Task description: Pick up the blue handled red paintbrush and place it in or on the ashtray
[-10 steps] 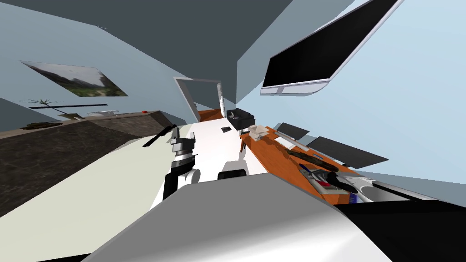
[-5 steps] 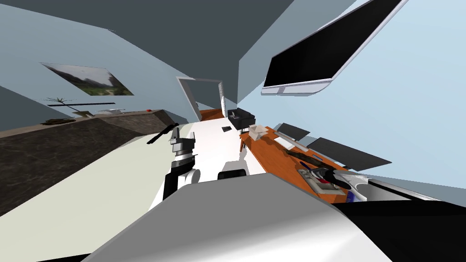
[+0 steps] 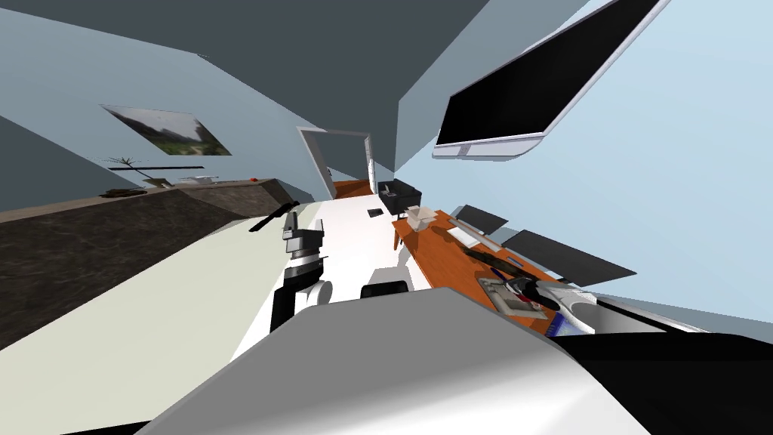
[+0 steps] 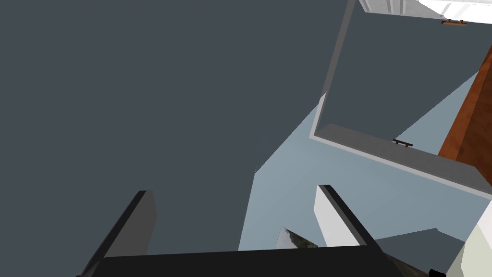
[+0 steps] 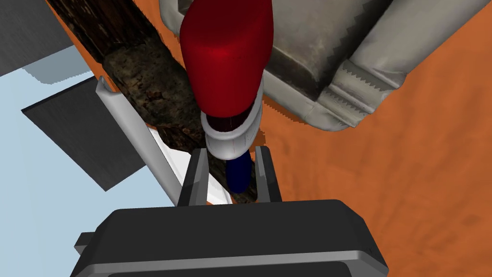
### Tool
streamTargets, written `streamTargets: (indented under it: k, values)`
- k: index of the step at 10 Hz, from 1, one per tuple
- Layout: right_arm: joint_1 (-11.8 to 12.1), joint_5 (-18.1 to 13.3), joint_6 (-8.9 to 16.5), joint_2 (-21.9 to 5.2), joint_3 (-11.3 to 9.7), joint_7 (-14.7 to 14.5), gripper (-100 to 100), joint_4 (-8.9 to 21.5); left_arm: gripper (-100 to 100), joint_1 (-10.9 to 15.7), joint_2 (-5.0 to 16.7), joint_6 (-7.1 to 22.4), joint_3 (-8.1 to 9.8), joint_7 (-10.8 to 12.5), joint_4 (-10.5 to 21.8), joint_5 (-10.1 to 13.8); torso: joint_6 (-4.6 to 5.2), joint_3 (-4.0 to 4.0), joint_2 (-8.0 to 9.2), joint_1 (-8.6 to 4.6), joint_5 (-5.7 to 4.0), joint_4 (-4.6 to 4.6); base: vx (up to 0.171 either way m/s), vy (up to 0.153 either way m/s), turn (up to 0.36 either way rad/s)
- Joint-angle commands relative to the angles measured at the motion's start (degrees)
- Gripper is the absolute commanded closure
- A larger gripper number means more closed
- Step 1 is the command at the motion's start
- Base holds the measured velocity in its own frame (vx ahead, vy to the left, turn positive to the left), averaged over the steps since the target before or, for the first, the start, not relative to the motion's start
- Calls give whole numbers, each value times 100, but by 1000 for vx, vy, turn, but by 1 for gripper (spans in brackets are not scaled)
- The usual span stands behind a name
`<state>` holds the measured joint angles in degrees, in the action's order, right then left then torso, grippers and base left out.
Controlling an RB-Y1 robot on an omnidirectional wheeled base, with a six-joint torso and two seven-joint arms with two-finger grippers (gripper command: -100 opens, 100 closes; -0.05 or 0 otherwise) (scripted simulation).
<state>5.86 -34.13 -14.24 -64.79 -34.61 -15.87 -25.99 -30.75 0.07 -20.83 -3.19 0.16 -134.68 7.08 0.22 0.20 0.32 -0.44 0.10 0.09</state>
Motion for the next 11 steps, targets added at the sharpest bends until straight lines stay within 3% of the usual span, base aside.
streamTargets:
  k: [1, 2, 3, 4, 8, 9, 10, 11]
  values:
    - [-136, 0, -203, 123, 114, -286, 100, 286, 0, 0, 0, 0, 0, 0, 0, 0, 0, 0, 0, 0, 0, 0, -21, -44, 7]
    - [-136, 0, -203, 123, 114, -289, 100, 468, 0, -1, -1, 0, -1, 0, 0, 0, 4, -11, -18, 42, 12, -5, 9, 10, -2]
    - [-186, -11, -234, 139, 103, -288, 100, 440, 0, -1, -1, 0, -1, 0, -1, 0, 7, -17, -29, 71, 24, -8, 5, 4, -13]
    - [-186, -13, -240, 138, 101, -295, -100, 465, 0, -1, -1, 0, -1, 0, -1, 0, 2, -19, -32, 80, 26, -8, 0, 0, 0]
    - [-185, -13, -239, 138, 101, -294, -100, 463, 0, -1, -1, 0, -1, 0, -1, 0, 1, -20, -33, 84, 27, -8, 0, 0, 0]
    - [-185, -13, -239, 138, 101, -294, 0, 463, 0, -1, -1, 0, -1, 0, -1, 0, 1, -20, -33, 84, 27, -8, 0, 0, 0]
    - [-172, -13, -414, -51, 66, -223, -100, 423, 0, -1, -1, 0, -1, 0, -1, 0, 1, -20, -33, 84, 27, -8, 24, 21, -67]
    - [-168, -13, -472, -114, 55, -199, -100, 409, 0, -1, -1, 0, -1, 0, -1, 0, 3, -23, -39, 91, 30, -9, 36, 39, -61]
